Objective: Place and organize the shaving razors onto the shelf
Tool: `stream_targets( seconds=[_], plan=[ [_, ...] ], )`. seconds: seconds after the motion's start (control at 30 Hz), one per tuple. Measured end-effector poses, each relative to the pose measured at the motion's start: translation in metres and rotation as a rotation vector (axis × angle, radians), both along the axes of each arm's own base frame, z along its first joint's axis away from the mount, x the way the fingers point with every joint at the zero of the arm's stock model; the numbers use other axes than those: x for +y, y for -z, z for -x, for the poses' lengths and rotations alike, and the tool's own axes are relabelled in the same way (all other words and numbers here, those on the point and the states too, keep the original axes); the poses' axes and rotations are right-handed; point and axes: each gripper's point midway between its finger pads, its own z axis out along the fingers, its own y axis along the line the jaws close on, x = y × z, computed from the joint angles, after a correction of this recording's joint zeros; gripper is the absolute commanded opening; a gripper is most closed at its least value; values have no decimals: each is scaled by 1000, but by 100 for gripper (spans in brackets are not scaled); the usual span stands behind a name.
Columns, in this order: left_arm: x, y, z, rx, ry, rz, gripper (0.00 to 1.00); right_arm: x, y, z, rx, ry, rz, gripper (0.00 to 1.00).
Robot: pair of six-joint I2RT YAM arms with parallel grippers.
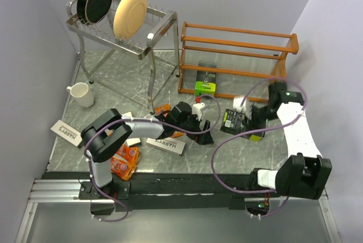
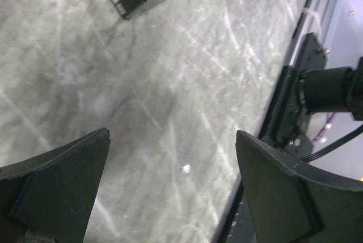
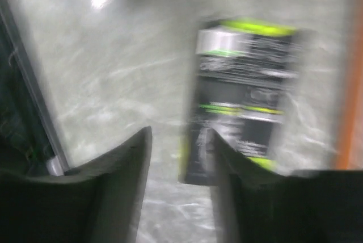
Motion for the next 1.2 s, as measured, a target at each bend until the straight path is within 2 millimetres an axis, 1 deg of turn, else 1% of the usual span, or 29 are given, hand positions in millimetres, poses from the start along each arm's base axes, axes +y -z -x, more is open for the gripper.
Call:
stream_targets(
  seconds=[0.07,0.1,0.13,0.17,0.2,0.23,0.27,0.3,0.37,0.4,0.43,0.47,0.5,0.53,0.57,0.6,0.63,0.73,0.83,0.87,0.93,1.0,1.03,1.13,1.2],
  plan=[
    [-4,-2,2,13,-14,14,99,-1,-20,-27,-74,125,-39,100],
    [-6,-3,2,27,-28,19,97,-3,-24,-38,-96,181,-51,100],
    [-8,-2,2,45,-39,24,96,-6,-27,-50,-118,246,-57,100],
    [-10,-2,2,67,-57,31,95,-9,-27,-58,-130,286,-59,100],
    [-12,-1,1,93,-77,39,89,-15,-24,-69,-142,339,-50,97],
    [-14,0,-1,110,-97,44,84,-21,-19,-79,-149,390,-40,90],
    [-15,2,-1,130,-113,47,79,-25,-15,-87,-152,426,-31,86],
    [-16,3,-2,141,-126,52,71,-32,-8,-97,-150,470,-20,84],
    [-20,3,-3,156,-137,70,58,-46,9,-114,-129,549,5,77],
    [-23,2,-2,158,-137,80,43,-53,19,-121,-112,586,17,73],
    [-26,1,0,161,-134,91,37,-60,31,-126,-89,619,33,68],
    [-29,0,2,157,-125,102,31,-66,42,-129,-67,642,52,67],
    [-32,0,4,162,-123,112,20,-70,51,-130,-45,656,69,65],
    [-35,0,6,168,-119,122,16,-75,60,-129,-28,667,89,57],
    [-39,0,9,170,-110,132,11,-79,67,-127,-16,670,111,53],
    [-42,1,11,176,-104,142,1,-82,71,-126,-16,665,129,51],
    [-47,5,13,181,-93,149,1,-83,76,-121,-9,660,146,48],
    [-57,14,17,202,-76,155,1,-86,88,-109,17,639,182,48],
    [-66,23,20,217,-68,160,1,-84,103,-88,81,617,207,47],
    [-69,27,21,223,-67,160,1,-81,109,-77,118,610,215,47],
    [-72,30,23,230,-65,164,1,-76,114,-63,172,600,217,49],
    [-76,32,22,238,-68,167,1,-68,114,-53,216,595,208,49],
    [-79,31,21,240,-69,171,1,-64,112,-51,224,593,199,50],
    [-87,24,15,233,-71,192,1,-52,105,-49,231,608,160,50],
    [-94,19,12,240,-70,199,1,-45,100,-52,225,622,138,50]
  ],
)
